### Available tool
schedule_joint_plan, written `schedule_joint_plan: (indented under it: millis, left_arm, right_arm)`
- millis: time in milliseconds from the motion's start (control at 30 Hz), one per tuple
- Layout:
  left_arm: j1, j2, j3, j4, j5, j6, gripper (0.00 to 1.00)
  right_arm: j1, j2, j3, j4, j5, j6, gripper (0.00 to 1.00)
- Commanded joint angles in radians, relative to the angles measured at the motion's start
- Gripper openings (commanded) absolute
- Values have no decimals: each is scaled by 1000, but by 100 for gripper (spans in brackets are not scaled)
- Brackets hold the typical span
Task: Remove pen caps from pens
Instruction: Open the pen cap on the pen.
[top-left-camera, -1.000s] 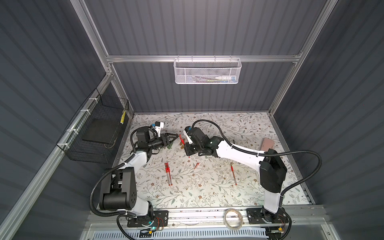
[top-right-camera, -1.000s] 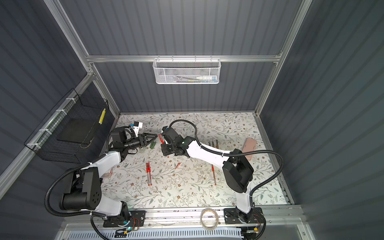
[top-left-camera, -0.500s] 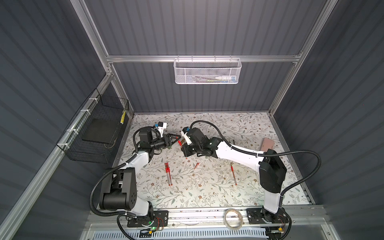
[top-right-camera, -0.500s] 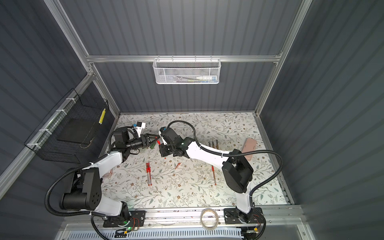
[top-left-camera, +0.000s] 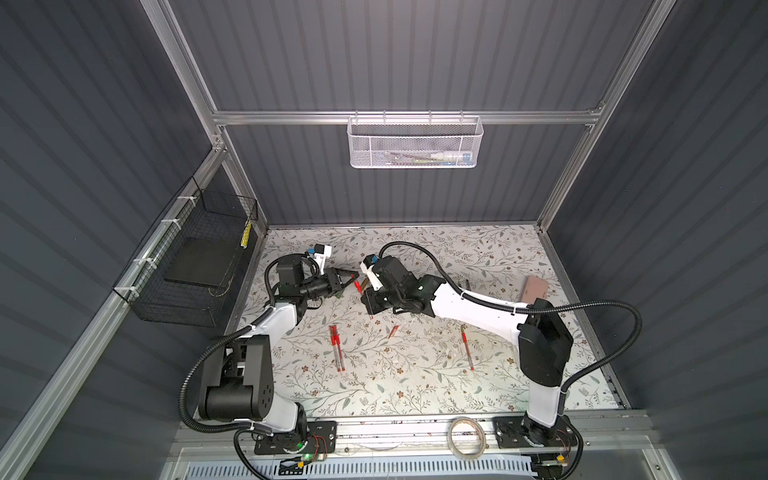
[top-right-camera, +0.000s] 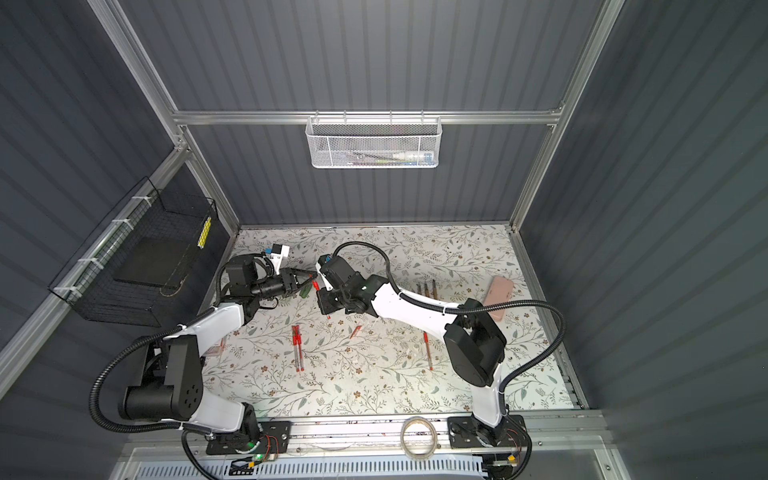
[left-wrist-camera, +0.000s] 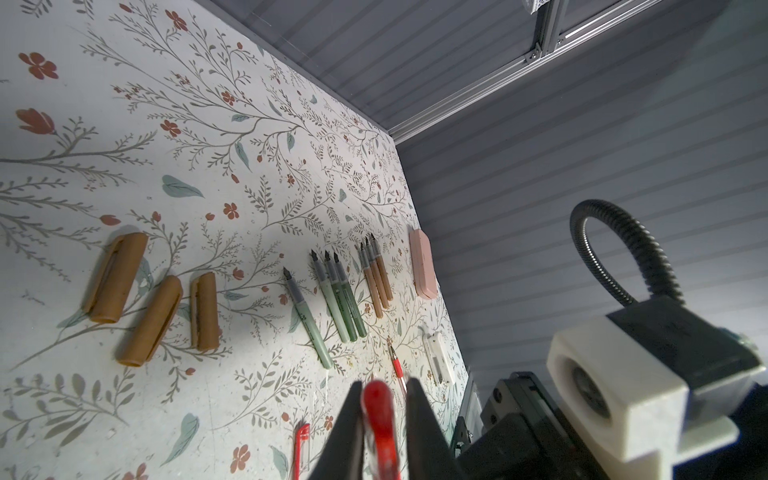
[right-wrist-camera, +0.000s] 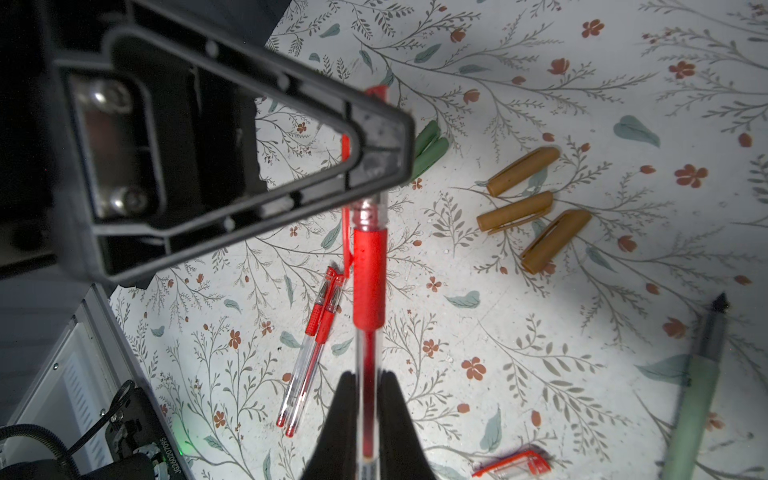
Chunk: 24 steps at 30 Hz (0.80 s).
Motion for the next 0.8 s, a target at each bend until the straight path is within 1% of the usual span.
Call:
schedule_joint_plan:
  millis: [0, 100, 167, 200, 300, 333, 367, 500, 600, 767]
  left_arm:
    - [-3, -7, 14, -21, 2, 16, 11]
    - [-3, -9, 11, -25, 5, 25, 0]
    - [-3, -6, 4, -18, -3, 32, 0]
    - [-3, -5, 8, -23, -5, 29, 0]
    - [-3, -8, 21, -29, 10, 14, 0]
    - [-3, -5, 19, -23, 13, 15, 0]
    - [-3, -4, 15, -15, 11, 16, 0]
    - [-3, -1, 18, -16, 8, 2, 0]
    - [-3, -5, 10, 10, 22, -9, 0]
    - [-3, -3, 16, 19, 28, -29, 0]
  right_arm:
    - [5, 10, 38, -27, -1, -7, 0]
    - [6, -5, 21, -6, 2, -9, 0]
    - [6, -3, 18, -2, 5, -13, 2]
    - [5, 1, 25, -8, 7, -13, 6]
    - [5, 4, 43, -27, 10, -19, 30]
    - [4, 6, 40, -23, 10, -25, 35]
    - [3, 11, 41, -20, 10, -26, 37]
    - [-16, 48, 95, -62, -29, -14, 38]
    - [-20, 49, 95, -49, -38, -21, 37]
    - [-26, 94, 155, -80, -74, -21, 28]
